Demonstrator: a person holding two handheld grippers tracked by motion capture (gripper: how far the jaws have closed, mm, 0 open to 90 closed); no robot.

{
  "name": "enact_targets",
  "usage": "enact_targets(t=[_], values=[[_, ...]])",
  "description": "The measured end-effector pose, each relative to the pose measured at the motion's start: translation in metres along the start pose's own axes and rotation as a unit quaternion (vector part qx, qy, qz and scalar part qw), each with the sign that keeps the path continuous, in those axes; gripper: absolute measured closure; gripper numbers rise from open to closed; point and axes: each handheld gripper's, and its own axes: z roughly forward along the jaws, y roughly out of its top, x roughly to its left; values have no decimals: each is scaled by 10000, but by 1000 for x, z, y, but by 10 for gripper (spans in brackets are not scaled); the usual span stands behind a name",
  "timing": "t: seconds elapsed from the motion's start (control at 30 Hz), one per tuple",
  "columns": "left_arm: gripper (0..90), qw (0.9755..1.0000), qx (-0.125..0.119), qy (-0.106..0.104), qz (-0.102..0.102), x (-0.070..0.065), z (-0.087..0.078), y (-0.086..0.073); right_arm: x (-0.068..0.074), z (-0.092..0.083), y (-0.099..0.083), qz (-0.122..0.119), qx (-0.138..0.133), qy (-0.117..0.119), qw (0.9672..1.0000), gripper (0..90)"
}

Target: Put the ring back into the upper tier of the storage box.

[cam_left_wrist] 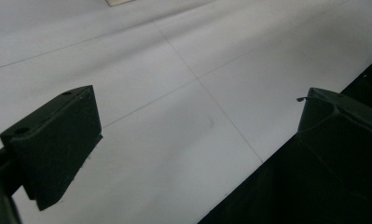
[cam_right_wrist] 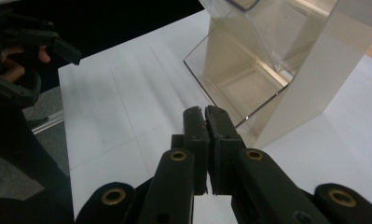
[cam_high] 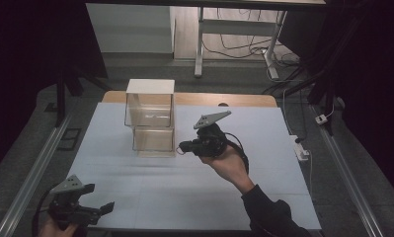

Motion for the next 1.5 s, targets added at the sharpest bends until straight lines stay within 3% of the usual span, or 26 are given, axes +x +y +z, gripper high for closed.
enact_targets(t=[0.87, 1.5], values=[[0, 10000, 11, -93, -15, 1, 0, 0, -6, 4, 49, -40, -226, 80, 9997, 879], [0, 9999, 0, -127, -11, 2, 0, 0, -7, 26, 89, -219, -270, -34, 9994, 878]])
